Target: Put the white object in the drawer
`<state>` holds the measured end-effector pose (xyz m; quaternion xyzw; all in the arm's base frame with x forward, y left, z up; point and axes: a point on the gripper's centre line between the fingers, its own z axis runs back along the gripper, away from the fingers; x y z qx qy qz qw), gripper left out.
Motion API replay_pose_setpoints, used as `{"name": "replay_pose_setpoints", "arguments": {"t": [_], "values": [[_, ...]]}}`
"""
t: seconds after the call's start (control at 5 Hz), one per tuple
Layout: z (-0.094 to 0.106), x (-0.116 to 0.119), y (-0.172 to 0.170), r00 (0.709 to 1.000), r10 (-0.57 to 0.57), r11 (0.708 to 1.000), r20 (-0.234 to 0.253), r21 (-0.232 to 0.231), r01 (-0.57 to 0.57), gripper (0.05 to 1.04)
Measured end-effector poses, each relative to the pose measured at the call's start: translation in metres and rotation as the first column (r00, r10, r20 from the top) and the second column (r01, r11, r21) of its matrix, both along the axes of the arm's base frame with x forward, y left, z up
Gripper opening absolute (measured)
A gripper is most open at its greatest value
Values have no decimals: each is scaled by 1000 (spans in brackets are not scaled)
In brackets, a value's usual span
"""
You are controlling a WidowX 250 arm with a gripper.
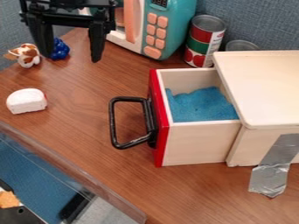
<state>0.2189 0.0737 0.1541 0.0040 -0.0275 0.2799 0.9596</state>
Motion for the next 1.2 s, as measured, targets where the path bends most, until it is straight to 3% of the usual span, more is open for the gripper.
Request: {"name": "replay_pose_setpoints", "arguments": {"t": [0.2,0.4,0.6,0.8,1.0,1.2], "values": [[-6,-2,-1,1000,-14,1000,-18,-5,14,1001],[-20,-19,19,993,-120,992,-16,40,120,1001],[-32,-32,39,967,-256,957,-11,139,255,1001],[-42,-37,63,910,-407,883,-72,223,413,1001],[-65,-31,86,770,-622,758,-143,139,638,1001],[-75,-21,100,594,-776,590,-213,89,802,1001]]}}
